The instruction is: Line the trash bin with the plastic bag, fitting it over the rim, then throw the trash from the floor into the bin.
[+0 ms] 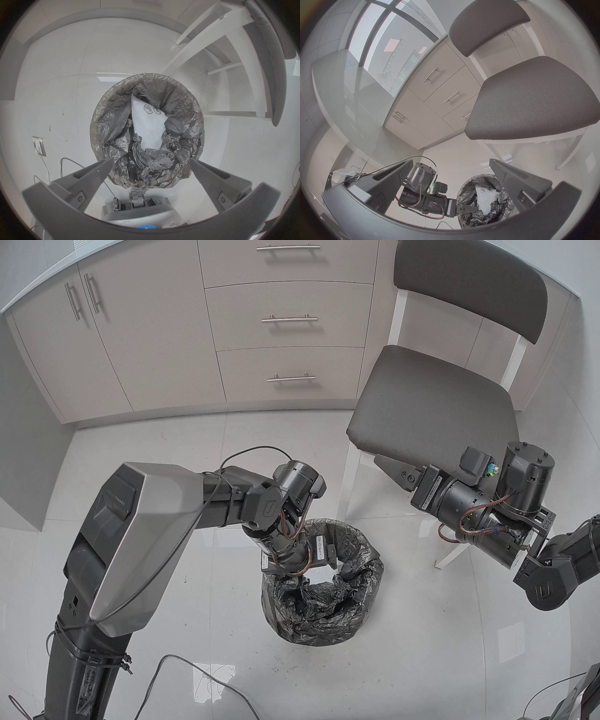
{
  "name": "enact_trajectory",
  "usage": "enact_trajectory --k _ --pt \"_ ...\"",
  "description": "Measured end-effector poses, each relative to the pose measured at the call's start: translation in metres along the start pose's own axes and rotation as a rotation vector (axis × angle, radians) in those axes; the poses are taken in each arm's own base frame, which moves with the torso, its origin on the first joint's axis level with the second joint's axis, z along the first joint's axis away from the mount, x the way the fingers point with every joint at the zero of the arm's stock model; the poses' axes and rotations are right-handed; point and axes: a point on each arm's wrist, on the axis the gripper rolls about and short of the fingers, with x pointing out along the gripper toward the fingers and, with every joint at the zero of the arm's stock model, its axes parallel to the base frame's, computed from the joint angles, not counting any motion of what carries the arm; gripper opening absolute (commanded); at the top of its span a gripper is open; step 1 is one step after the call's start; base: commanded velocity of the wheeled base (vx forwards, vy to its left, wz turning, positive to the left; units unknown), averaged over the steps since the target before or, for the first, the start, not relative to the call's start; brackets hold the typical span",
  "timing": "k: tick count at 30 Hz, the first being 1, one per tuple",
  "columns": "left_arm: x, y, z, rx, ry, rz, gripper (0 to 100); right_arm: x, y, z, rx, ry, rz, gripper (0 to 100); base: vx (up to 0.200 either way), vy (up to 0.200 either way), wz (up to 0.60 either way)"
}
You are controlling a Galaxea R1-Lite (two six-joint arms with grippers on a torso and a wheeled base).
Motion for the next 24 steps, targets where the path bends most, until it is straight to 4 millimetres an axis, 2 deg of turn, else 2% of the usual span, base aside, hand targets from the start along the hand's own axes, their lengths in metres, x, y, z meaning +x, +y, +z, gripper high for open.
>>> enact_trajectory --k 4,5,16,24 --pt "0.007 0.000 -0.002 0.003 0.007 0.010 100 0.000 0.000 -0.001 -0.007 0.002 -0.002 100 0.000 0.000 0.00" --pt "0.009 0.000 -0.003 0.003 0.009 0.011 0 0.000 -0.001 -0.001 -0.007 0.004 -0.003 100 0.000 0.000 0.00" --pt "0.033 0.002 -0.002 0.014 -0.031 0.010 0 -0.001 0.000 -0.001 -0.008 -0.020 0.013 100 0.000 0.000 0.00" --pt "0.069 0.010 -0.010 0.017 -0.018 0.022 0 -0.002 0.001 -0.003 -0.008 -0.015 0.018 100 0.000 0.000 0.00"
